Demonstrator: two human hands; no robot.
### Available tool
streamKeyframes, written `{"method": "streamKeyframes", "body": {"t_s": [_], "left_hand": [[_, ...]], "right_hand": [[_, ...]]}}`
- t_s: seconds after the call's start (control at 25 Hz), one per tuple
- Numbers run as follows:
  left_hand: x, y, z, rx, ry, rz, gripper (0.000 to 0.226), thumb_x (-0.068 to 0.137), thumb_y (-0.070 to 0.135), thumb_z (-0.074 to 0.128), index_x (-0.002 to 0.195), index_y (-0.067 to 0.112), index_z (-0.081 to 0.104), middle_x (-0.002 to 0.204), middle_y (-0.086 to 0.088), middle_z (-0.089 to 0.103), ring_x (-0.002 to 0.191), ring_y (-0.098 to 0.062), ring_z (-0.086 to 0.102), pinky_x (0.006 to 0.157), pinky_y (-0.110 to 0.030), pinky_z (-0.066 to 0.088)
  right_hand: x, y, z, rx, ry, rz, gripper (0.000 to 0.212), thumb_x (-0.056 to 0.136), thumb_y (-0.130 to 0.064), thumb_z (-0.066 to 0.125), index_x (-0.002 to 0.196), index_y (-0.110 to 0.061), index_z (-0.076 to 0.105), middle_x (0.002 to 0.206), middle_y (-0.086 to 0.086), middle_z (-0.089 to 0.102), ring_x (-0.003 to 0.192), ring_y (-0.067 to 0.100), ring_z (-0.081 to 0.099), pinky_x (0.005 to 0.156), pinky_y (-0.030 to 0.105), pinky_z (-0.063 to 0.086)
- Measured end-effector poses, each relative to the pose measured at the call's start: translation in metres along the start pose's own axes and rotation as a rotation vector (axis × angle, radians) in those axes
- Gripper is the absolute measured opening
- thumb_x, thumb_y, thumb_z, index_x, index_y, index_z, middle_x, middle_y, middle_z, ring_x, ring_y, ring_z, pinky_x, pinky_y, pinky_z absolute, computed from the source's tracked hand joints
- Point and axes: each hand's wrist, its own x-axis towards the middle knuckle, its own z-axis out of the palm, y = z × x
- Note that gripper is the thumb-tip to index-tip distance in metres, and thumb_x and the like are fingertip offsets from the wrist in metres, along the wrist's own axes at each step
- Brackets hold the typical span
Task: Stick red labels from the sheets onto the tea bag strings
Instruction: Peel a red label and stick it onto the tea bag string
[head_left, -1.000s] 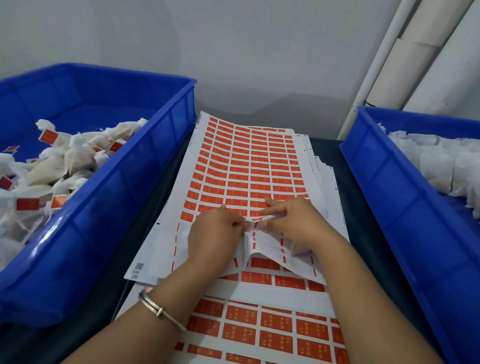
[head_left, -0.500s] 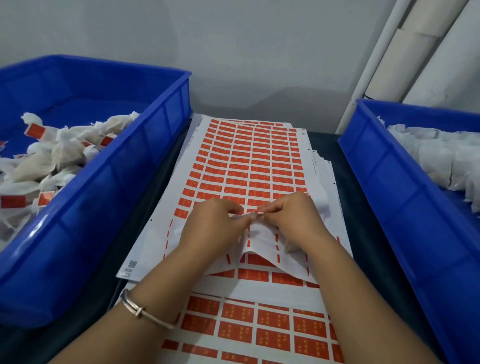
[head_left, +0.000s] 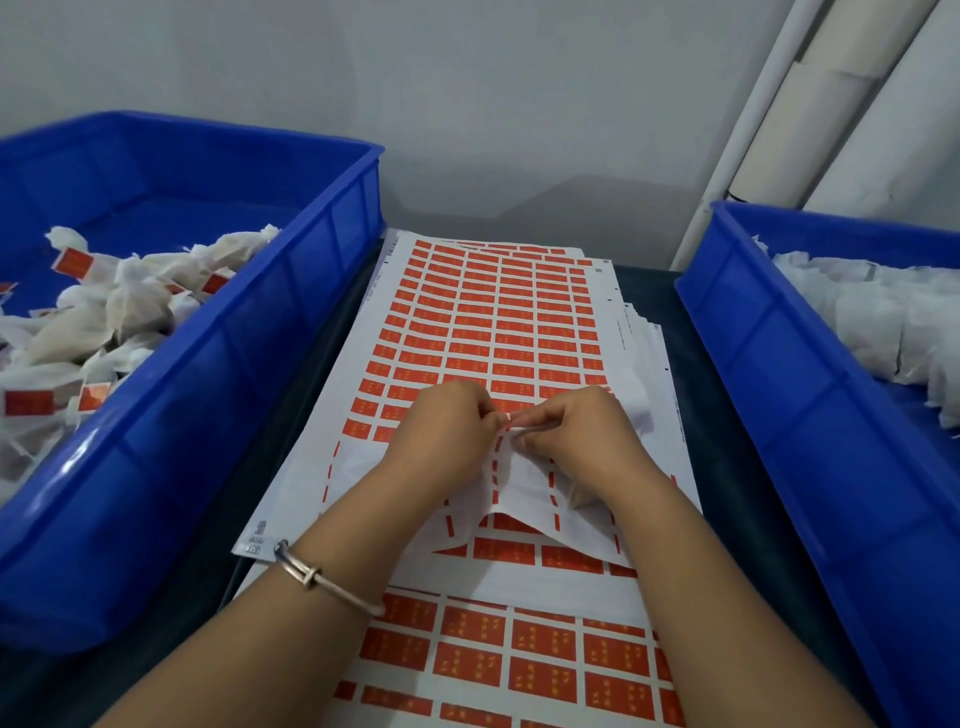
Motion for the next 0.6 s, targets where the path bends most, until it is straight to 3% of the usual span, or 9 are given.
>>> {"method": "streamKeyframes", "body": {"t_s": [0.2,0.28,0.36,0.48,0.6], "left_hand": [[0.002,-0.015,-0.006,-0.36,0.179,-0.236,0.007,0.096,0.032,0.048,0.093,0.028,0.051,0.073,0.016,0.048,0.061,-0.006,0.054,0.045,-0.015,0.033],[0.001,-0.021,-0.01,-0.496,0.2,-0.341,0.006,0.096,0.037,0.045,0.095,0.032,0.049,0.076,0.017,0.047,0.063,-0.007,0.054,0.044,-0.016,0.032],[0.0,-0.024,-0.012,-0.652,0.229,-0.428,0.006,0.096,0.04,0.044,0.097,0.035,0.048,0.083,0.015,0.048,0.066,-0.008,0.053,0.044,-0.018,0.032],[-0.004,-0.027,-0.011,-0.838,0.28,-0.49,0.009,0.096,0.042,0.044,0.1,0.036,0.048,0.087,0.016,0.049,0.069,-0.008,0.053,0.048,-0.017,0.036],[-0.008,-0.029,-0.013,-0.939,0.319,-0.483,0.015,0.095,0.044,0.045,0.101,0.033,0.053,0.093,0.012,0.059,0.073,-0.01,0.058,0.05,-0.016,0.04]], "right_hand": [[-0.005,0.001,-0.004,0.075,-0.015,-0.03,0.031,0.08,-0.017,0.074,0.102,-0.036,0.064,0.093,-0.029,0.047,0.085,-0.002,0.044,0.066,0.009,0.035],[-0.004,0.0,-0.009,0.066,0.044,-0.038,0.036,0.082,-0.02,0.072,0.108,-0.039,0.057,0.102,-0.026,0.047,0.094,0.0,0.045,0.074,0.015,0.04],[-0.004,-0.001,-0.016,0.024,0.087,-0.041,0.028,0.088,-0.024,0.065,0.114,-0.034,0.06,0.113,-0.017,0.054,0.095,0.001,0.05,0.08,0.019,0.043],[-0.008,-0.007,-0.027,-0.012,0.082,-0.048,0.021,0.091,-0.028,0.059,0.11,-0.027,0.068,0.108,-0.017,0.063,0.075,-0.001,0.054,0.071,0.013,0.044],[-0.016,-0.017,-0.038,0.027,0.084,-0.105,0.013,0.089,-0.028,0.061,0.097,-0.036,0.069,0.073,-0.028,0.063,0.059,-0.001,0.059,0.049,0.005,0.042]]}}
